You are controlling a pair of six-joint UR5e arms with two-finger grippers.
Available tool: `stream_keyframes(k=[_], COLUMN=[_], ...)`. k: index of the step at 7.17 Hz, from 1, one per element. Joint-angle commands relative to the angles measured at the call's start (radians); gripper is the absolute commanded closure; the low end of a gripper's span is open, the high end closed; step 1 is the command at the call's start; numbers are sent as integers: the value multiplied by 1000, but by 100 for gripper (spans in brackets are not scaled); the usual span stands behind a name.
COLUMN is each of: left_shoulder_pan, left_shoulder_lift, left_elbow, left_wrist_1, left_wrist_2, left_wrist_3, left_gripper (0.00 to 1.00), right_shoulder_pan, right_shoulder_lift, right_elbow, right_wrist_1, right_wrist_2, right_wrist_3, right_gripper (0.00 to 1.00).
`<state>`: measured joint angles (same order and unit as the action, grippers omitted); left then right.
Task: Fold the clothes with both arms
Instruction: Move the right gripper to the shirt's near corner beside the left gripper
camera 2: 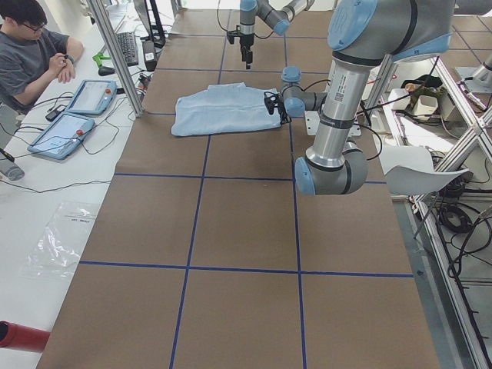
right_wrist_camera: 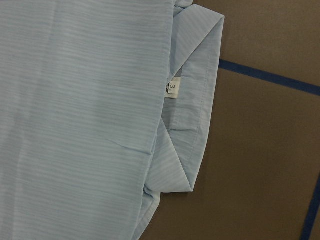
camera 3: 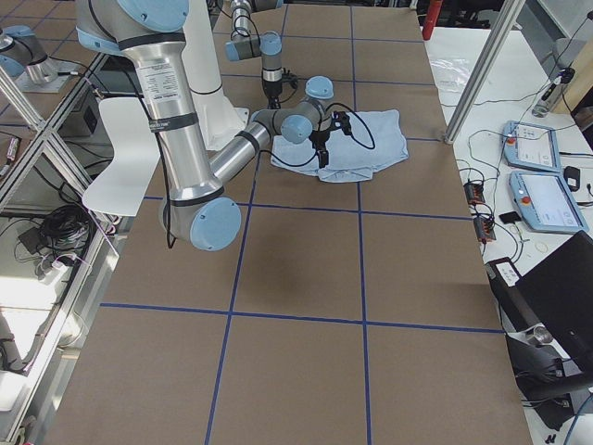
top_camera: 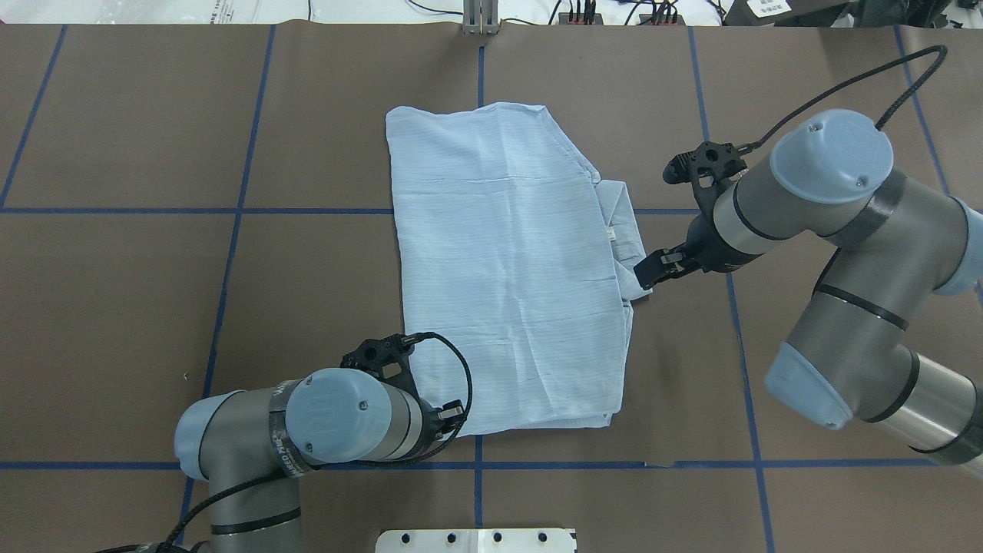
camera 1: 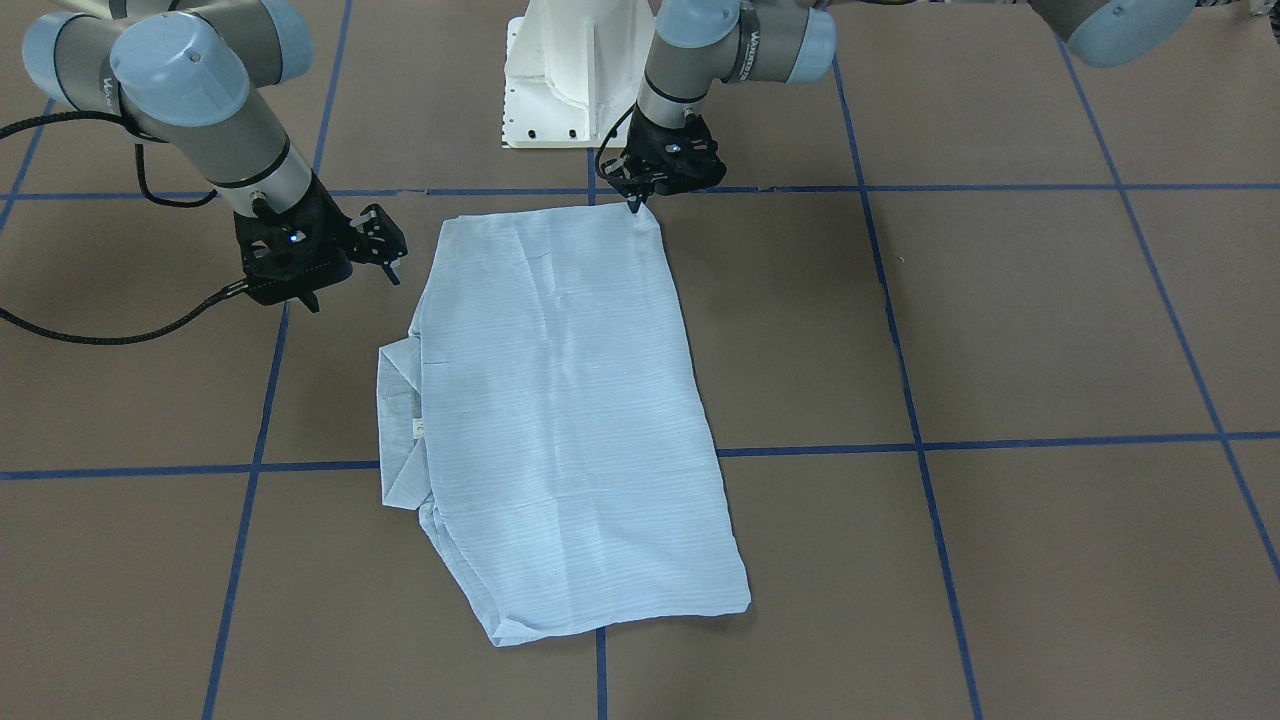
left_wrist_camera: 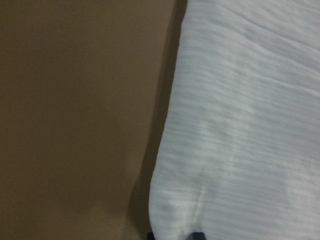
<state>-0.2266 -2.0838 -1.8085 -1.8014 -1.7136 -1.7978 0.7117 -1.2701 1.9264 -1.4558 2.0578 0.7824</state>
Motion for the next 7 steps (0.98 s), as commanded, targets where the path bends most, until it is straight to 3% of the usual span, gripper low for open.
stream_keyframes(k=[1, 3, 6, 7], left_shoulder_pan=[-19, -48, -91, -92], left_shoulder_lift=[-1, -5, -5, -5], left_elbow=[-5, -63, -71, -69], left_wrist_1=[0, 7, 10, 8], left_wrist_2=[-1, -9, -44, -46], left_wrist_3=[-1, -3, -2, 0], left_gripper=[100, 100, 100, 100], right_shoulder_pan=[0, -12, -138, -214], right_shoulder_lift=[0, 2, 17, 17], right_elbow=[2, 9, 32, 39], right_wrist_1=[0, 0, 2, 2], right_wrist_2=[4, 5, -53, -127], right_wrist_3=[1, 100, 479, 627], right_gripper=[0, 0, 0, 0])
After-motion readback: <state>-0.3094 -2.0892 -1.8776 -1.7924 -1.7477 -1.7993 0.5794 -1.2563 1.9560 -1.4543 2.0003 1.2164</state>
